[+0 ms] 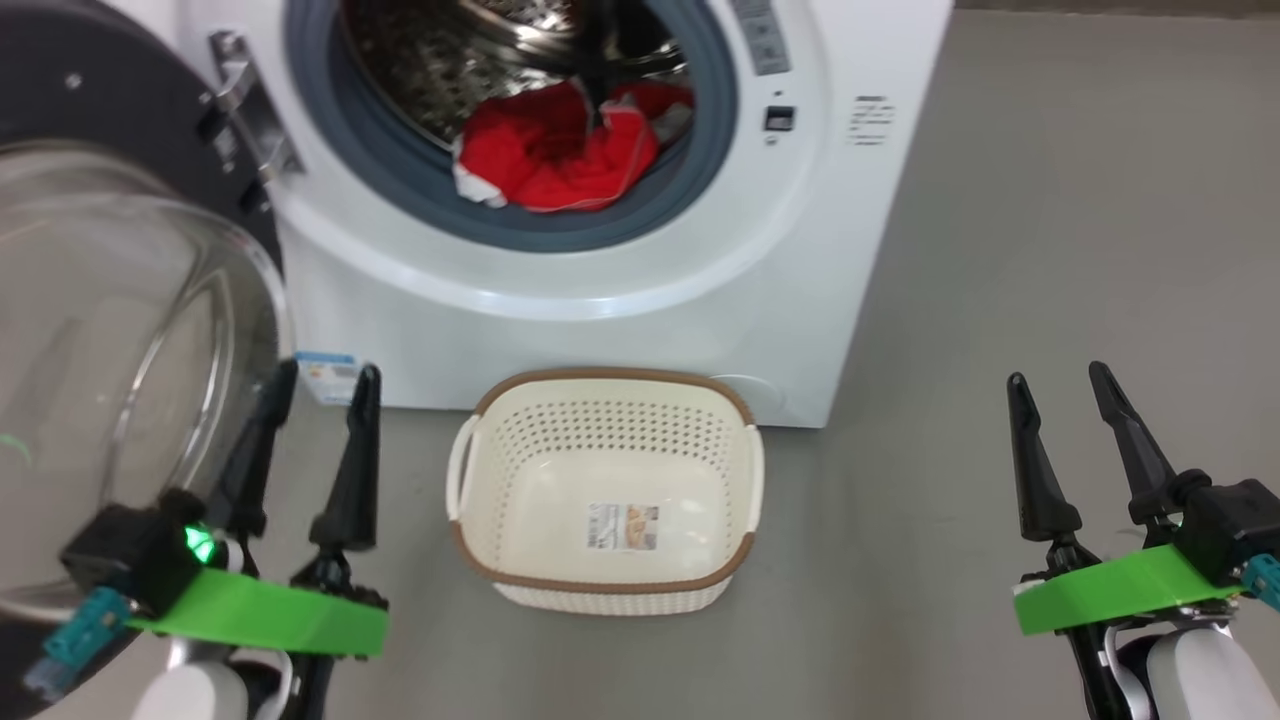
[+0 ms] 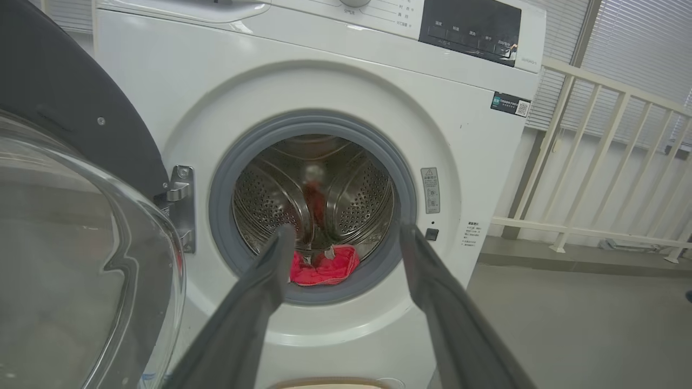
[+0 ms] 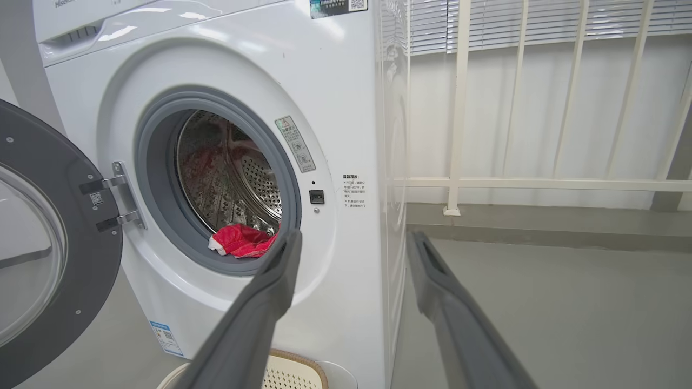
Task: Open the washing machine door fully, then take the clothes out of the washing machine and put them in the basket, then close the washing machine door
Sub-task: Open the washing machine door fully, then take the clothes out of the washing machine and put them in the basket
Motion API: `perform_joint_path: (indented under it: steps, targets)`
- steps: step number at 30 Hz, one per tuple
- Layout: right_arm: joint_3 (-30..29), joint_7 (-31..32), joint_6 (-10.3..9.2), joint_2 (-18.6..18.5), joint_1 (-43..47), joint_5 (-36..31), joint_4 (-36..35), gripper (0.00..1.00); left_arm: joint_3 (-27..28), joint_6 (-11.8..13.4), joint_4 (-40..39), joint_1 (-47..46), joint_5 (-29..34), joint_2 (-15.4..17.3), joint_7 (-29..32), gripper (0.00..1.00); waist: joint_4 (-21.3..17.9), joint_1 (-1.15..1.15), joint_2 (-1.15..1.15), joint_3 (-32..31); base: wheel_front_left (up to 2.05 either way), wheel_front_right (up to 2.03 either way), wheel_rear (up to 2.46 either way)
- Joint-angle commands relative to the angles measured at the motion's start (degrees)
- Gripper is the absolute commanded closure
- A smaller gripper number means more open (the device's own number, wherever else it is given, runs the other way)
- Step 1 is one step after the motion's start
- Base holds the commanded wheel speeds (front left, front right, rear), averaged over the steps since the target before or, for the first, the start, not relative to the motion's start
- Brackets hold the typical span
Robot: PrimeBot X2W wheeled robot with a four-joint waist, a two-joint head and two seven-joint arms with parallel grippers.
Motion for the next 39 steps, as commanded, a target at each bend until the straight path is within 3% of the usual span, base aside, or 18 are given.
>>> perform_joint_path:
  steps: [1,18,39]
  targets:
    - [1.45,-0.37,0.36,0.01,0.35,-0.66,-2.08,0.0,1.61,-0.27,-0.22,0.24,0.28,1.83,-0.92,0.0,-3.13,0.0,0.0,-1.76,0.0,0.0,0.0]
    - [2.01,-0.37,0.36,0.04,4.31,-0.06,-6.83,0.0,-1.49,-0.31,7.97,3.94,-0.03,4.12,-3.63,0.0,-8.74,0.0,0.0,-4.04,0.0,0.0,0.0]
    - [2.2,-0.37,0.36,-0.05,9.28,-0.86,-6.87,0.0,4.65,-0.32,8.03,10.57,5.7,0.98,-3.69,0.0,-10.01,0.0,0.0,-7.48,0.0,0.0,0.0]
